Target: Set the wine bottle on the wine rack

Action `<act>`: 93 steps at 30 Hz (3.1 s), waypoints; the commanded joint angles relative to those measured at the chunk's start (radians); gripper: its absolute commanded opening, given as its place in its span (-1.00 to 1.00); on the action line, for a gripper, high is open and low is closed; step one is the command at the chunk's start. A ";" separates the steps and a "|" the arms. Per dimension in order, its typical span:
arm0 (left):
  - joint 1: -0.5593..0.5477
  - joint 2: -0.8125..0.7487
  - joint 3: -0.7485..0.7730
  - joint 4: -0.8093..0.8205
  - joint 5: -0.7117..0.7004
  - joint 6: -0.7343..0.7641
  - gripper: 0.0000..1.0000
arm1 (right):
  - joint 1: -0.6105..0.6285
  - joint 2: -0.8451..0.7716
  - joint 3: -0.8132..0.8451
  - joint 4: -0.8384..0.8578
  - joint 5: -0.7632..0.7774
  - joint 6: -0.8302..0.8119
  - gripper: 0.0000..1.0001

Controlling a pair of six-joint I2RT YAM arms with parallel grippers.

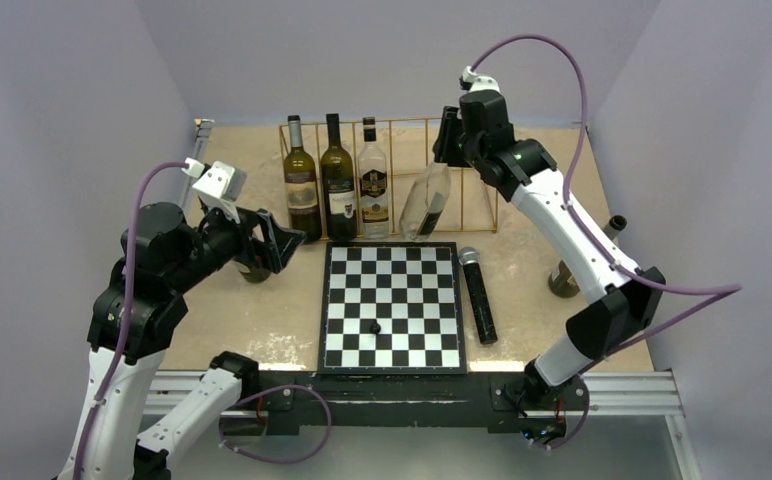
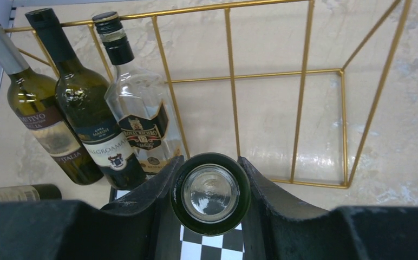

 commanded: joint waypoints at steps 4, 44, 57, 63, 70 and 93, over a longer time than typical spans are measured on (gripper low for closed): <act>0.005 -0.022 0.016 0.021 0.014 -0.022 0.99 | 0.027 0.047 0.177 0.142 -0.001 0.024 -1.00; 0.005 -0.027 -0.012 0.032 0.003 -0.011 0.98 | 0.102 0.537 0.484 -0.040 0.111 -0.115 -0.41; 0.005 -0.014 0.017 0.007 -0.016 0.007 0.99 | 0.085 0.623 0.538 -0.028 0.158 -0.090 -0.21; 0.004 -0.015 0.016 -0.001 -0.019 0.010 0.99 | 0.073 0.636 0.555 -0.042 0.141 -0.071 -0.20; 0.005 -0.019 0.014 -0.004 -0.025 0.012 0.99 | 0.073 0.604 0.531 -0.028 0.133 -0.074 0.29; 0.005 -0.047 -0.018 0.011 -0.015 -0.005 0.99 | 0.074 0.027 0.164 -0.085 0.297 -0.144 0.77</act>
